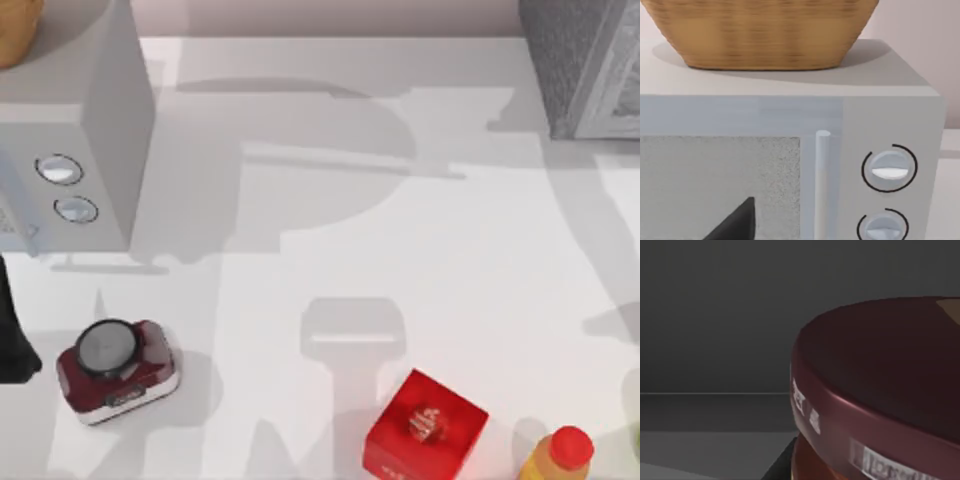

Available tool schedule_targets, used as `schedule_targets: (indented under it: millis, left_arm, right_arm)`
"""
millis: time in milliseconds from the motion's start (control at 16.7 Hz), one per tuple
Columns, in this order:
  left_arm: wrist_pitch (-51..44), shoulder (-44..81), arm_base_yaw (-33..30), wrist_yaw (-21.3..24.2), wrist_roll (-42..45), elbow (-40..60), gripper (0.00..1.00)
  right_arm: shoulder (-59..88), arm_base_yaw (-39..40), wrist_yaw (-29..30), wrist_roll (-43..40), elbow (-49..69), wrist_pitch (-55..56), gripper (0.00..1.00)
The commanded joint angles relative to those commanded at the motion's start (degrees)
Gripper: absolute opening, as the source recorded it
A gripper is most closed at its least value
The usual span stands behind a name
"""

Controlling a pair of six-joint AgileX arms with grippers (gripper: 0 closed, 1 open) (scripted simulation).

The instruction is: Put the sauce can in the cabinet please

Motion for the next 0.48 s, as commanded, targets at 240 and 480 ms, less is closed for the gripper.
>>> schedule_targets:
  millis: [240, 480]
  left_arm:
    - [0.0, 0.0, 0.0, 0.0, 0.0, 0.0, 1.0]
    - [0.0, 0.0, 0.0, 0.0, 0.0, 0.0, 1.0]
  right_arm:
    - [0.0, 0.0, 0.0, 0.0, 0.0, 0.0, 0.0]
    - [1.4, -0.4, -0.1, 0.1, 1.2, 0.1, 0.0]
